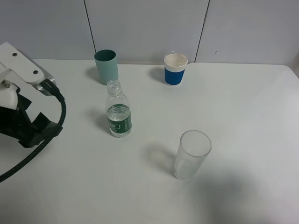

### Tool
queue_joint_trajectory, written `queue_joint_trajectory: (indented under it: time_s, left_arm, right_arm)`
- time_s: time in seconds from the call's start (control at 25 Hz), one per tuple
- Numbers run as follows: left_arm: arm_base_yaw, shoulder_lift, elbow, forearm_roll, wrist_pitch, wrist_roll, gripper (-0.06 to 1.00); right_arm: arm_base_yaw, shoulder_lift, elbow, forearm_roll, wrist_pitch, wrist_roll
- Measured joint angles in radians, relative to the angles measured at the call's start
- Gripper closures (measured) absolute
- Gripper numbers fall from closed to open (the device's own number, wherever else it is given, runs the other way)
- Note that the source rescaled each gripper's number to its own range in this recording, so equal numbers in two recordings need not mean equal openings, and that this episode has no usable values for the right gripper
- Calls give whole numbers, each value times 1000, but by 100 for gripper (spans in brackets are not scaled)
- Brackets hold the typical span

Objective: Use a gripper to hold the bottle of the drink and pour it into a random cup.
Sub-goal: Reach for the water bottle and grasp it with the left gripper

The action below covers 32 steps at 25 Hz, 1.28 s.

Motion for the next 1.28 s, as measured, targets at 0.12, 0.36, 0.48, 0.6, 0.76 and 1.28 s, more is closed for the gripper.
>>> queue_joint_trajectory:
  time_s: [0.12,0.36,0.48,0.6,0.76,1.28]
  left_arm:
    - [-10,55,0,8,-82,-30,22]
    - [-10,165,1,20,-207,-37,22]
    - [-10,220,1,29,-270,-37,22]
    - [-10,270,1,45,-330,-37,22]
    - [-10,322,1,57,-406,-38,22]
    - [-10,452,174,110,-912,-41,22]
  right_arm:
    - [0,0,0,0,0,0]
    - [0,0,0,0,0,0]
    - [0,0,0,0,0,0]
    - [0,0,0,0,0,0]
    - [0,0,0,0,0,0]
    - [0,0,0,0,0,0]
